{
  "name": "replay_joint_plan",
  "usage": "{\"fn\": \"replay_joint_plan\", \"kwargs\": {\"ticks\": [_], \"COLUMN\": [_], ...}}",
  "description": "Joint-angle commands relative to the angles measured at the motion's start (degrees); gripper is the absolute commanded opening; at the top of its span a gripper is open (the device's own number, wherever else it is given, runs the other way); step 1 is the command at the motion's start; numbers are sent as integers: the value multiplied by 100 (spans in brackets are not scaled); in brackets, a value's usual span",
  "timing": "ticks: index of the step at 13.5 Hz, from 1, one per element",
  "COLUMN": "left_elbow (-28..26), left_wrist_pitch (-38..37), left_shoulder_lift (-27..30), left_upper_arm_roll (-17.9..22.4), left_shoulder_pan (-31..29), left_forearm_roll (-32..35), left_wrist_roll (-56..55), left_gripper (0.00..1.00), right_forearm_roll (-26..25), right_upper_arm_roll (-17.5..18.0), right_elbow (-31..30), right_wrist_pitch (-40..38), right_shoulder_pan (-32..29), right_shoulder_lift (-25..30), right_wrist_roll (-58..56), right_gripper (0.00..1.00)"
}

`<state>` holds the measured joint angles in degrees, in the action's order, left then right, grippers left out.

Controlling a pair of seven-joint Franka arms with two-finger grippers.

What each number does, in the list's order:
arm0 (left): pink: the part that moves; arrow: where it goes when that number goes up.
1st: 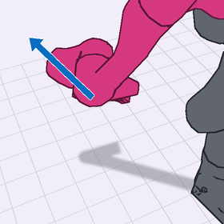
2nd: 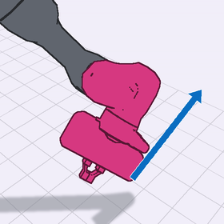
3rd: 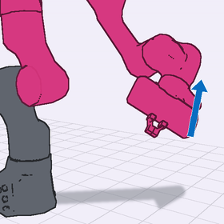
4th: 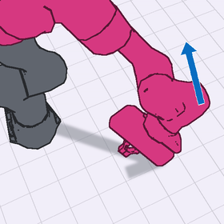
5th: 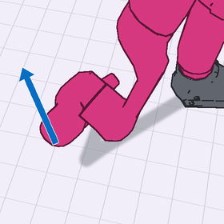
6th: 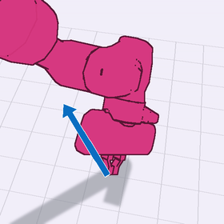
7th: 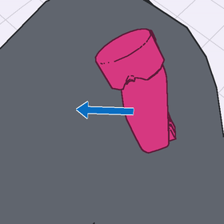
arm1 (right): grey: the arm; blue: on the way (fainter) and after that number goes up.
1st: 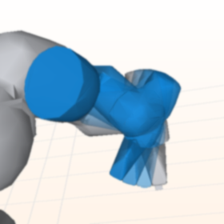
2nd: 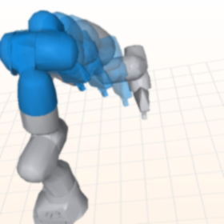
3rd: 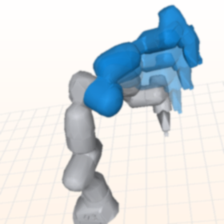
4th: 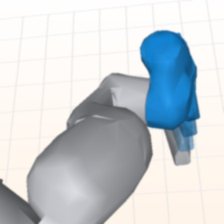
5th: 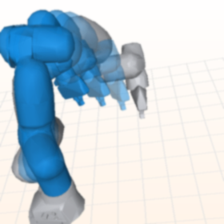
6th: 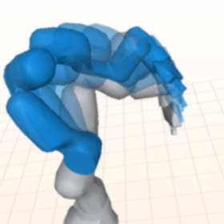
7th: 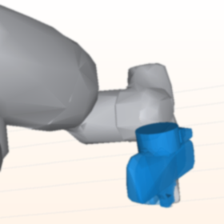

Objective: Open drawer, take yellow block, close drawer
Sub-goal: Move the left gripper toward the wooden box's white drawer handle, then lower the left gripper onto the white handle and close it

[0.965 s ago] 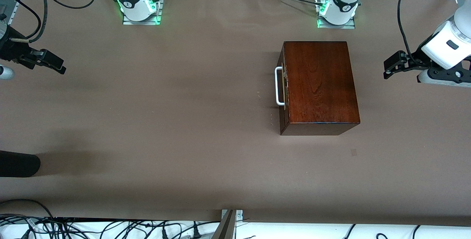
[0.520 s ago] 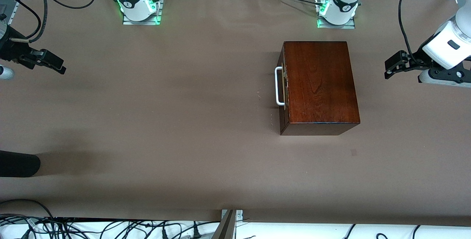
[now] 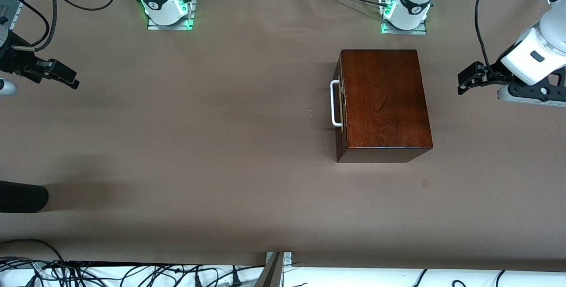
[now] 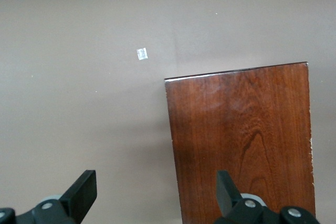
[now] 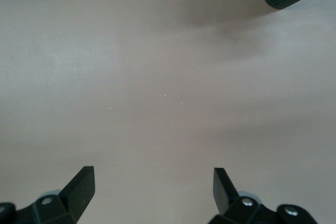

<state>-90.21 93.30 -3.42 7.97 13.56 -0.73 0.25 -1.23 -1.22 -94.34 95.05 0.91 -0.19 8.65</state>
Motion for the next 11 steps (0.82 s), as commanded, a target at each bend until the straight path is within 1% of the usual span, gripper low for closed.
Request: {"fn": "replay_joint_plan", "kwargs": {"ticks": [1,3,5,8,10,11], "left_elbow": [-41,-41,-24,82,82,82], "left_wrist_pitch": [-66,-49,-40,-22,-5,4], "left_shoulder_lift": [25,8,-53,-142,-229,-317], "left_upper_arm_roll": [-129,-129,-164,-620,-989,-1234], "left_shoulder_pan": [24,15,24,50,59,59], "left_forearm_roll": [152,134,55,46,38,37], "left_wrist_roll": [-43,578,460,-400,-936,-1304], "left_gripper": [100,100,100,100,100,100], "right_forearm_roll": [9,0,9,0,9,0], "right_upper_arm_roll": [7,7,7,7,7,7], "right_elbow": [118,126,118,118,126,126], "right_wrist_pitch": [-48,-40,-40,-22,-22,-22], "right_shoulder_pan": [6,6,6,6,6,6], "right_shoulder_lift": [-43,-43,-43,-43,-43,-43], "right_wrist_roll": [49,49,58,58,58,58], "right_gripper": [100,100,100,100,100,100]}}
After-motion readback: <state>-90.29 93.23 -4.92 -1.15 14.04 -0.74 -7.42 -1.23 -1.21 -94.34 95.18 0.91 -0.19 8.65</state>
